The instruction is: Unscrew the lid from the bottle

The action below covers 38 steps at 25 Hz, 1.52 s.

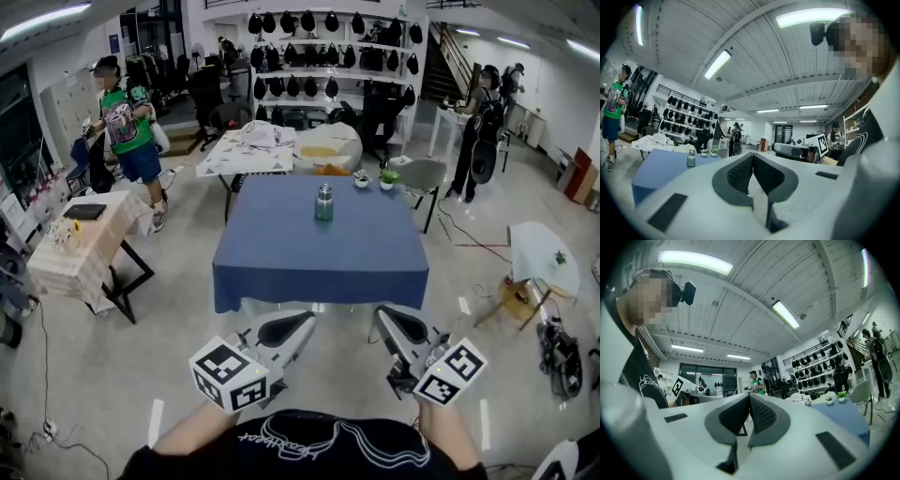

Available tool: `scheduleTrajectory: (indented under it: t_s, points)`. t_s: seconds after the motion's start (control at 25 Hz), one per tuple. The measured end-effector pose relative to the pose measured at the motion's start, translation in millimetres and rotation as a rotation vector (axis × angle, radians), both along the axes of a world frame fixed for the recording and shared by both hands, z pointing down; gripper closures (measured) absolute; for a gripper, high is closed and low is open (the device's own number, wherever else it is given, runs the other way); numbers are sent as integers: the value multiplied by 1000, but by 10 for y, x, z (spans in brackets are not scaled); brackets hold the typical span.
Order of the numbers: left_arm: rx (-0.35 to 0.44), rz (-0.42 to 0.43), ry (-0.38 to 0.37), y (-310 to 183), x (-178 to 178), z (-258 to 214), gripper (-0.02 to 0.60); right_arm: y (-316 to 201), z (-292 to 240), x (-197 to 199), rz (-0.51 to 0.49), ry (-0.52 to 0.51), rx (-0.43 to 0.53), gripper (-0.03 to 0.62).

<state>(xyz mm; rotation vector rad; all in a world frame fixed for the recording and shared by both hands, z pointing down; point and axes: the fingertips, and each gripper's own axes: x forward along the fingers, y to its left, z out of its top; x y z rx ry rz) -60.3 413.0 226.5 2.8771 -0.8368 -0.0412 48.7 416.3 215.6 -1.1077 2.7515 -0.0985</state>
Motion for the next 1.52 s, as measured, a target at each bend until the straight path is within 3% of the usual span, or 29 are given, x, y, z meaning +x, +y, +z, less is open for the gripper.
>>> scheduleTrajectory:
  t_s: [0.12,0.32,0.4,0.6,0.8,1.08,1.52]
  points:
    - [5,-5,-19,-6,24,12,575,2,-18,59,20,-4,2,585]
    - [8,-13,-60,-32,49,59,563,-20,14,103,32,31,-5,465]
    - [0,-5,-71,-52,67,109,454,-39,24,119,34,44,-4,417]
    - [-5,-23,-82,-214,87,219,359,-203,74,209,57,60,-18,331]
    - [-36,-11,-99,-548,91,443,295,-575,221,232,100,71,-43,299]
    - [-62,-48,-117,-1383,94,769,268,-1362,509,323,121,73,-102,296]
    - [-140,-80,-169,-3360,167,1310,252,-3186,852,420,133,73,-200,292]
